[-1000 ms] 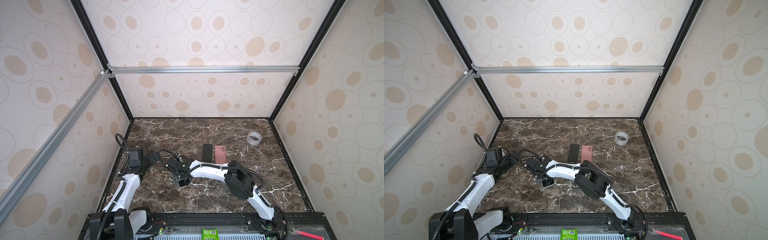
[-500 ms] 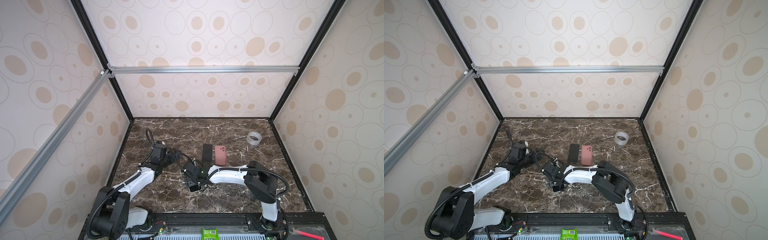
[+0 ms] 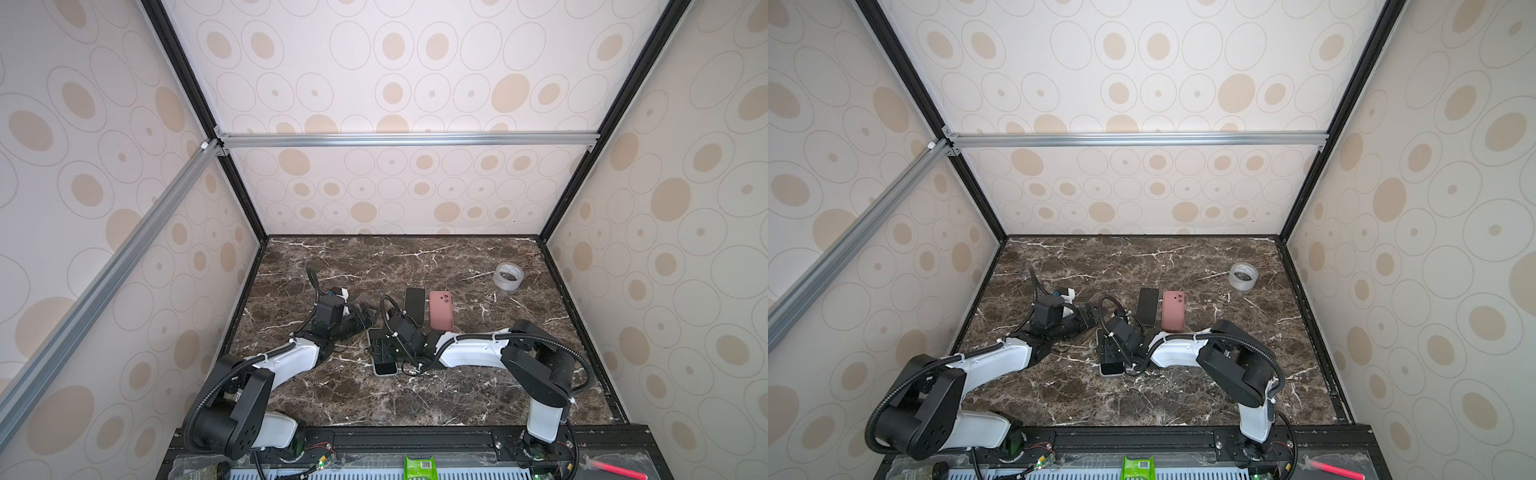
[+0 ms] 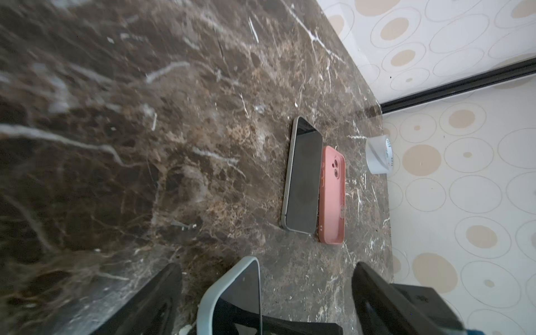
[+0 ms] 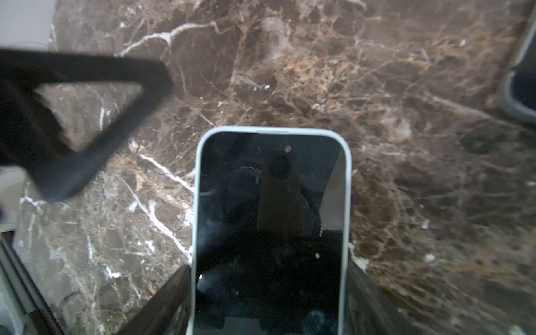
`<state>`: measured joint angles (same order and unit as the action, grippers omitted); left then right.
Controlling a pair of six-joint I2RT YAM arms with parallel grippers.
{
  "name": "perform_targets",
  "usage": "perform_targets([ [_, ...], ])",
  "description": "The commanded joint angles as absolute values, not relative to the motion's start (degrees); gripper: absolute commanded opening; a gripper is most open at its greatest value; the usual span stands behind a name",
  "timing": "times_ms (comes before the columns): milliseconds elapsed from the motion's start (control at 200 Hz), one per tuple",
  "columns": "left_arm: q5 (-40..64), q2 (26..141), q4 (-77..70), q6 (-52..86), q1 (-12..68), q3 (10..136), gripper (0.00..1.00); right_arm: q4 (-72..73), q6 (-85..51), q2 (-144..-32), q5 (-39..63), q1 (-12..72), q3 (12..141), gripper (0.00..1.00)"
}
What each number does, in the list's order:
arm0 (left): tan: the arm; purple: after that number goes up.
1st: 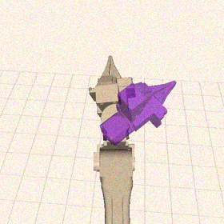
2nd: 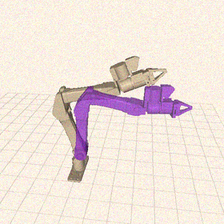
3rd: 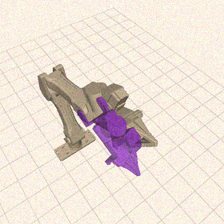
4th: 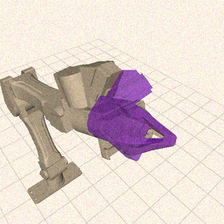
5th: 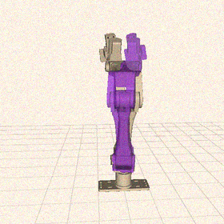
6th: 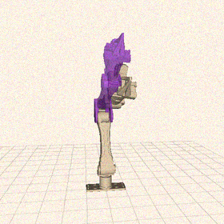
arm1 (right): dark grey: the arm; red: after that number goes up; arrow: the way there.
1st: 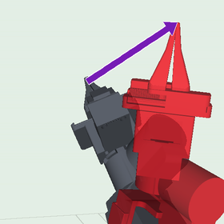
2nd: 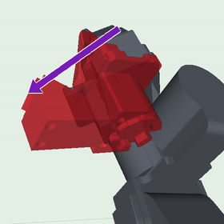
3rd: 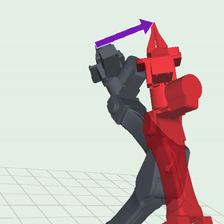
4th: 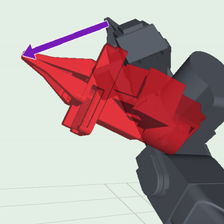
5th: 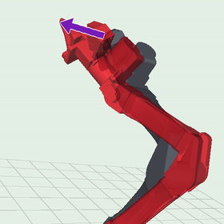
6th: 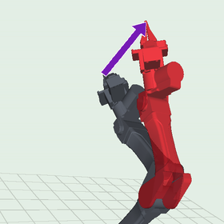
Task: Take the phone out of the phone case
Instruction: Pick up the phone from the center of the table.
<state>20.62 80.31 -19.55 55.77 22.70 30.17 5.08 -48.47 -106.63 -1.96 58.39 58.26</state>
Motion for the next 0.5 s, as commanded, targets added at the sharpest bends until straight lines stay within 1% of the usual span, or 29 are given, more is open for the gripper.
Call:
perform_targets([
  [0, 21.42, 82.40, -22.13, 58.01, 24.33, 29.94, 0.86, 7.25, -51.48, -106.30, 0.24, 57.89, 55.74, 0.69],
  [165, 17.95, 82.89, -18.20, 56.93, 24.79, 30.24, 0.78, 8.80, -53.07, -105.98, 0.37, 57.25, 54.09, 0.69],
  [360, 20.67, 84.09, -18.18, 56.48, 25.26, 30.49, 0.69, 10.35, -53.97, -105.81, 0.35, 56.73, 53.06, 0.69],
  [415, 20.85, 84.11, -16.96, 55.97, 25.53, 30.84, 0.63, 10.54, -54.05, -106.02, 0.52, 56.55, 53.04, 0.69],
  [495, 20.71, 83.91, -16.44, 55.41, 25.60, 30.81, 0.57, 10.98, -54.14, -106.29, 0.60, 56.46, 53.16, 0.69],
])
